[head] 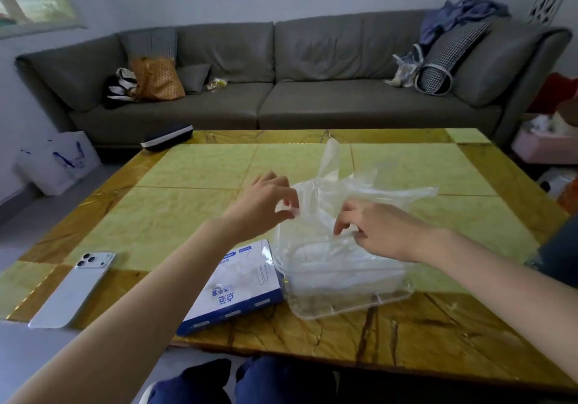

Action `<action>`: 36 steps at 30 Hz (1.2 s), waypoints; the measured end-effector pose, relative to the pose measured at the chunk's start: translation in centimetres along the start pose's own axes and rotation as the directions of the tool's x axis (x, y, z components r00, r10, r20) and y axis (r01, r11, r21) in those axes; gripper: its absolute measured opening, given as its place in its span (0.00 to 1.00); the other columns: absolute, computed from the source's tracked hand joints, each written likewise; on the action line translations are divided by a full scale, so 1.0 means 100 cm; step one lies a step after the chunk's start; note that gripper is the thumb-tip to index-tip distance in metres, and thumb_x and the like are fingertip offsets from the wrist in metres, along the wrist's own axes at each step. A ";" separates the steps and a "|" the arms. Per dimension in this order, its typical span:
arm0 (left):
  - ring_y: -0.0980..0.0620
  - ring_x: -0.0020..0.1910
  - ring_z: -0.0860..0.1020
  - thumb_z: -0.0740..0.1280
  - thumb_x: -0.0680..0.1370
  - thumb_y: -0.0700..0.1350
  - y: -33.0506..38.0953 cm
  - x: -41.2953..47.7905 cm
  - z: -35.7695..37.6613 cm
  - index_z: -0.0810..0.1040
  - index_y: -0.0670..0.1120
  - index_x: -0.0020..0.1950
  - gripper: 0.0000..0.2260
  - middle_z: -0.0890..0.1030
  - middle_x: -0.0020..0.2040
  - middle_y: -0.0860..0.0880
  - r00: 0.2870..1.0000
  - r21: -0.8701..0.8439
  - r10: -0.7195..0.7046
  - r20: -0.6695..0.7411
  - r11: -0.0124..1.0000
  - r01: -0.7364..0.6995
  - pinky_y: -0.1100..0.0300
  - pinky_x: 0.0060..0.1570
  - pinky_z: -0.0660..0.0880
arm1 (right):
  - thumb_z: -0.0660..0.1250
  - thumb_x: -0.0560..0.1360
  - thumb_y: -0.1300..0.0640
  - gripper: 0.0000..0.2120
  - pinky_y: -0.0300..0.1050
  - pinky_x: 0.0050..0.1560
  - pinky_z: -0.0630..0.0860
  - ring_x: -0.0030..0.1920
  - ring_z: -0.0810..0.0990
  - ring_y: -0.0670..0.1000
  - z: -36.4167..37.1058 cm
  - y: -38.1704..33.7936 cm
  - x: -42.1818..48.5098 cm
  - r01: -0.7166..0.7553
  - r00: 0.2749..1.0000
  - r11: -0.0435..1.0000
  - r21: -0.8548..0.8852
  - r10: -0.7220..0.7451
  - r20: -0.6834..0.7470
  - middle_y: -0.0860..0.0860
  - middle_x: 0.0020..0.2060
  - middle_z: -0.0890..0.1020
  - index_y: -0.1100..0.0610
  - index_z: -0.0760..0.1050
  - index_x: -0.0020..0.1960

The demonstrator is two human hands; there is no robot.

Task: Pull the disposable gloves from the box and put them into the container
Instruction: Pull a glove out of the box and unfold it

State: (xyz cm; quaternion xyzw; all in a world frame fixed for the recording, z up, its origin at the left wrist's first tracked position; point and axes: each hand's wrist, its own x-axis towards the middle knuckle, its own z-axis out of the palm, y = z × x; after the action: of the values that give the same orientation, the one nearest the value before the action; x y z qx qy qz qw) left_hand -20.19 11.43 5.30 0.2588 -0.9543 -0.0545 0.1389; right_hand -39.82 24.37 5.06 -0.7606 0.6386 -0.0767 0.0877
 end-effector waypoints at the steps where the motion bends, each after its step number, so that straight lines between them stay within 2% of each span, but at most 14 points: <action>1: 0.54 0.53 0.68 0.69 0.75 0.48 0.000 0.001 0.005 0.80 0.51 0.50 0.05 0.76 0.49 0.55 0.999 0.035 0.001 0.045 0.999 -0.002 0.60 0.56 0.64 | 0.60 0.78 0.63 0.14 0.32 0.40 0.66 0.43 0.72 0.40 0.005 0.002 0.003 -0.028 0.998 0.999 0.020 0.026 0.063 0.44 0.54 0.72 0.49 0.76 0.59; 4: 0.56 0.52 0.66 0.68 0.76 0.50 0.001 0.005 0.018 0.79 0.52 0.52 0.07 0.76 0.51 0.57 0.986 0.134 0.036 0.164 0.989 -0.058 0.63 0.53 0.59 | 0.59 0.76 0.65 0.17 0.31 0.39 0.64 0.41 0.70 0.39 0.020 0.011 0.015 -0.112 0.976 0.991 0.067 0.097 0.196 0.45 0.54 0.73 0.49 0.75 0.59; 8: 0.55 0.54 0.68 0.66 0.78 0.46 0.008 0.014 0.033 0.80 0.53 0.52 0.06 0.79 0.52 0.57 0.936 0.294 0.074 0.345 0.938 -0.183 0.62 0.53 0.59 | 0.58 0.76 0.65 0.18 0.37 0.51 0.69 0.50 0.72 0.45 0.035 0.024 0.027 -0.248 0.910 0.961 0.120 0.188 0.369 0.48 0.58 0.76 0.50 0.76 0.59; 11: 0.53 0.56 0.70 0.65 0.78 0.42 0.015 0.022 0.040 0.80 0.51 0.53 0.08 0.80 0.53 0.52 0.892 0.380 0.043 0.451 0.894 -0.235 0.60 0.54 0.61 | 0.61 0.77 0.59 0.14 0.38 0.52 0.71 0.52 0.75 0.47 0.036 0.028 0.033 -0.282 0.869 0.942 0.181 0.171 0.465 0.49 0.58 0.77 0.50 0.75 0.61; 14: 0.48 0.57 0.71 0.65 0.78 0.41 0.022 0.029 0.045 0.80 0.48 0.54 0.08 0.77 0.57 0.47 0.845 0.414 -0.043 0.533 0.885 -0.215 0.62 0.48 0.60 | 0.63 0.78 0.49 0.14 0.35 0.47 0.74 0.48 0.79 0.44 0.030 0.030 0.035 -0.297 0.816 0.921 0.254 0.106 0.568 0.45 0.53 0.79 0.51 0.74 0.62; 16: 0.46 0.57 0.71 0.65 0.78 0.41 0.024 0.033 0.046 0.80 0.48 0.54 0.08 0.75 0.58 0.45 0.811 0.430 -0.110 0.574 0.884 -0.185 0.62 0.47 0.61 | 0.63 0.78 0.49 0.14 0.36 0.45 0.77 0.45 0.81 0.42 0.029 0.033 0.036 -0.292 0.868 0.882 0.370 0.082 0.489 0.43 0.48 0.80 0.53 0.75 0.61; 18: 0.46 0.57 0.70 0.65 0.77 0.40 0.025 0.037 0.049 0.81 0.48 0.54 0.08 0.74 0.58 0.46 0.808 0.433 -0.131 0.574 0.887 -0.164 0.61 0.48 0.63 | 0.64 0.78 0.54 0.10 0.38 0.46 0.78 0.44 0.81 0.44 0.033 0.039 0.038 -0.222 0.960 0.885 0.408 0.125 0.251 0.44 0.46 0.81 0.53 0.76 0.58; 20: 0.47 0.57 0.72 0.62 0.78 0.38 0.028 0.042 0.056 0.80 0.46 0.53 0.09 0.75 0.57 0.47 0.854 0.418 -0.084 0.513 0.894 -0.163 0.59 0.50 0.65 | 0.65 0.77 0.58 0.09 0.41 0.51 0.77 0.47 0.80 0.45 0.040 0.044 0.039 -0.181 0.982 0.935 0.305 0.158 0.098 0.44 0.48 0.80 0.51 0.76 0.57; 23: 0.45 0.58 0.73 0.58 0.79 0.37 0.034 0.046 0.075 0.74 0.42 0.60 0.11 0.72 0.59 0.45 0.902 0.321 -0.082 0.424 0.945 -0.065 0.55 0.51 0.70 | 0.66 0.77 0.59 0.13 0.42 0.54 0.74 0.49 0.77 0.44 0.052 0.048 0.042 -0.214 0.966 0.947 0.239 0.169 0.194 0.45 0.55 0.78 0.50 0.74 0.60; 25: 0.43 0.59 0.73 0.61 0.79 0.41 0.036 0.046 0.090 0.69 0.42 0.65 0.14 0.68 0.62 0.43 0.867 0.264 -0.149 0.475 0.964 0.020 0.53 0.52 0.72 | 0.66 0.76 0.59 0.17 0.41 0.56 0.72 0.50 0.74 0.45 0.060 0.047 0.044 -0.258 0.933 0.942 0.216 0.184 0.311 0.46 0.58 0.75 0.51 0.71 0.64; 28: 0.41 0.62 0.71 0.66 0.78 0.49 0.036 0.044 0.110 0.61 0.44 0.72 0.26 0.64 0.66 0.42 0.748 0.287 -0.223 0.625 0.957 0.045 0.51 0.55 0.71 | 0.66 0.76 0.59 0.25 0.42 0.56 0.71 0.53 0.72 0.48 0.069 0.044 0.046 -0.301 0.867 0.940 0.163 0.198 0.458 0.51 0.63 0.72 0.52 0.64 0.71; 30: 0.41 0.64 0.70 0.64 0.79 0.44 0.035 0.043 0.115 0.57 0.46 0.75 0.27 0.63 0.69 0.42 0.706 0.292 -0.225 0.671 0.956 0.028 0.51 0.56 0.70 | 0.65 0.77 0.61 0.28 0.42 0.54 0.71 0.57 0.73 0.51 0.071 0.044 0.046 -0.323 0.833 0.937 0.135 0.213 0.510 0.54 0.66 0.70 0.52 0.59 0.73; 33: 0.42 0.63 0.72 0.61 0.79 0.38 0.032 0.042 0.115 0.54 0.45 0.76 0.28 0.64 0.70 0.42 0.678 0.294 -0.223 0.701 0.956 0.010 0.54 0.49 0.69 | 0.63 0.76 0.65 0.32 0.44 0.57 0.73 0.65 0.71 0.56 0.070 0.047 0.047 -0.323 0.803 0.946 0.012 0.267 0.533 0.55 0.70 0.65 0.51 0.56 0.75; 36: 0.42 0.62 0.73 0.61 0.79 0.39 0.028 0.042 0.113 0.52 0.47 0.77 0.29 0.62 0.72 0.43 0.672 0.290 -0.216 0.708 0.957 0.003 0.55 0.46 0.68 | 0.61 0.75 0.69 0.33 0.44 0.50 0.73 0.61 0.74 0.57 0.069 0.052 0.047 -0.303 0.769 0.941 -0.153 0.336 0.543 0.55 0.70 0.62 0.49 0.57 0.75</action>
State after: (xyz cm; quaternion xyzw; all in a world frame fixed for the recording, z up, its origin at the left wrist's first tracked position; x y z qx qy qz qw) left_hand -28.32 12.08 -4.05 0.2885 -0.9105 -0.0340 -0.2942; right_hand -42.39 19.15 -2.82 -0.6316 0.7060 0.1847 0.2617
